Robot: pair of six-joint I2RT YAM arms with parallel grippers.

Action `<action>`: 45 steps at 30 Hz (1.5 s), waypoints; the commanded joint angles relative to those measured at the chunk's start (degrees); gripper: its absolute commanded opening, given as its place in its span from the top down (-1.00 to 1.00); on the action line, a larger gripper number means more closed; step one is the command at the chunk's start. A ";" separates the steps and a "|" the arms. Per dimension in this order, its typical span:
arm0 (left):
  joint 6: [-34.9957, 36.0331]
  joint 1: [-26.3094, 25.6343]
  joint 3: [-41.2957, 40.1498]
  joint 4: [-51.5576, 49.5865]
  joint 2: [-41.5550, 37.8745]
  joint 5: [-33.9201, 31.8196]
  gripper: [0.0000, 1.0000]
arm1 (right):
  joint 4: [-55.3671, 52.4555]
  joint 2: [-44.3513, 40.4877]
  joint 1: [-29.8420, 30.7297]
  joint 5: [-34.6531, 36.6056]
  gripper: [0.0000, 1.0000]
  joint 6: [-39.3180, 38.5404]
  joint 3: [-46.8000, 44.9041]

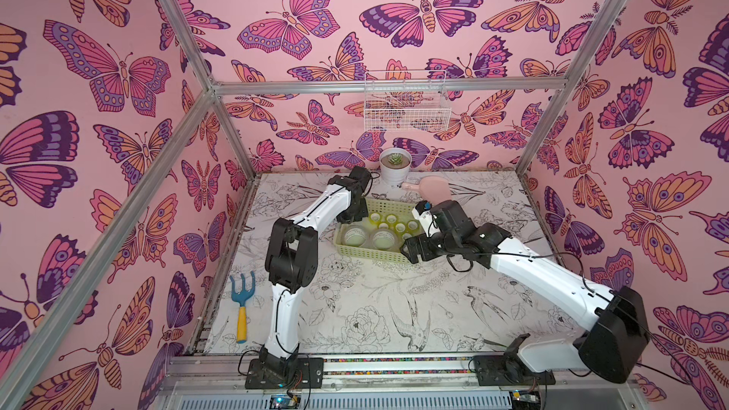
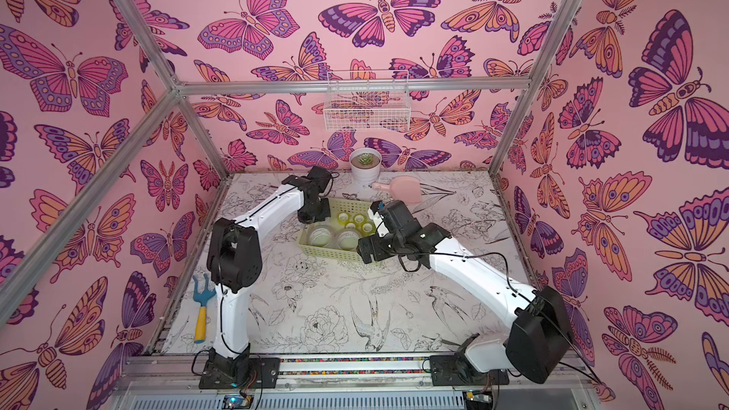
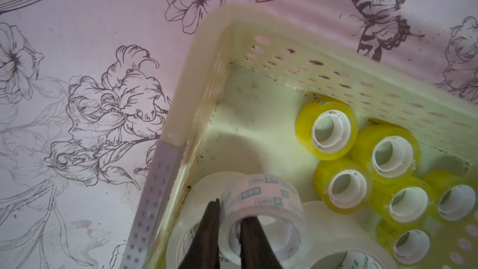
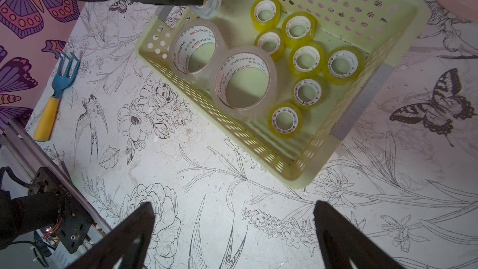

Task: Put the transparent tape into the storage box
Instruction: Place the tape in the storage box.

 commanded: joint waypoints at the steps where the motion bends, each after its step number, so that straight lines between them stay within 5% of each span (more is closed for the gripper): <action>1: 2.27 0.76 3.35 -1.60 2.98 0.58 0.98 | -1.84 -1.22 -0.27 1.49 -0.98 -1.04 1.93; 21: 3.73 1.29 10.39 -1.56 14.42 6.05 0.90 | -3.05 0.18 -0.27 2.04 -0.98 -0.18 3.53; 31: 2.89 0.69 9.09 -1.47 12.03 6.57 0.33 | -4.50 0.67 -0.27 1.71 -0.98 -0.38 5.25; 45: 2.03 -0.49 3.30 -0.26 0.64 4.19 0.01 | -8.39 1.07 -1.12 5.35 -0.98 -0.92 8.85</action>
